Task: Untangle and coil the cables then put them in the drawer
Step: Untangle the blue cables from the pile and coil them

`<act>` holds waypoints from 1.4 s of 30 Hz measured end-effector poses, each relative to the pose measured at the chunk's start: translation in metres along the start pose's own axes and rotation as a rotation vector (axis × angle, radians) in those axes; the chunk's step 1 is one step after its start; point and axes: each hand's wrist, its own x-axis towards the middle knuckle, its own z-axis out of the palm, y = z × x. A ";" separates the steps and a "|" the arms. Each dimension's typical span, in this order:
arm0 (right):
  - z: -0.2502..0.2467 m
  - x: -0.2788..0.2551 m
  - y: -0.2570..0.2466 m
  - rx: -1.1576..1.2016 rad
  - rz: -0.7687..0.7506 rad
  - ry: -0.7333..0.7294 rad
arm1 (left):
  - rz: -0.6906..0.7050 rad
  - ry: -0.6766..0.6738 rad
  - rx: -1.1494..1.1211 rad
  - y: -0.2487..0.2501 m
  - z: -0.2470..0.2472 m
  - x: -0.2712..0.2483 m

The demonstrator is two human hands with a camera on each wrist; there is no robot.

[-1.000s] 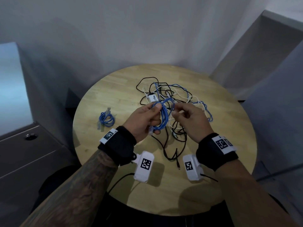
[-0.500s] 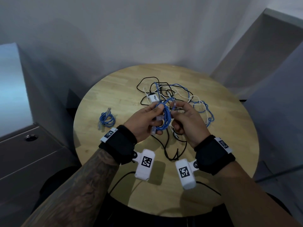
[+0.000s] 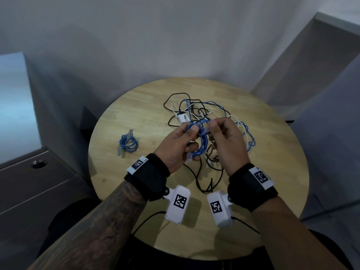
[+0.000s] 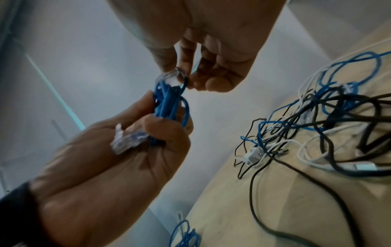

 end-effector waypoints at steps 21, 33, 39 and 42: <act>-0.003 -0.004 -0.009 0.274 0.232 -0.245 | 0.067 0.118 0.169 -0.010 -0.001 0.002; -0.020 0.013 -0.002 -0.035 0.037 0.104 | -0.100 -0.067 0.169 -0.013 0.003 -0.011; -0.028 0.016 -0.010 0.206 0.094 -0.071 | 0.060 0.088 0.143 -0.003 -0.021 -0.005; -0.025 0.015 -0.001 0.041 0.174 -0.174 | 0.068 0.080 0.084 0.000 -0.026 -0.001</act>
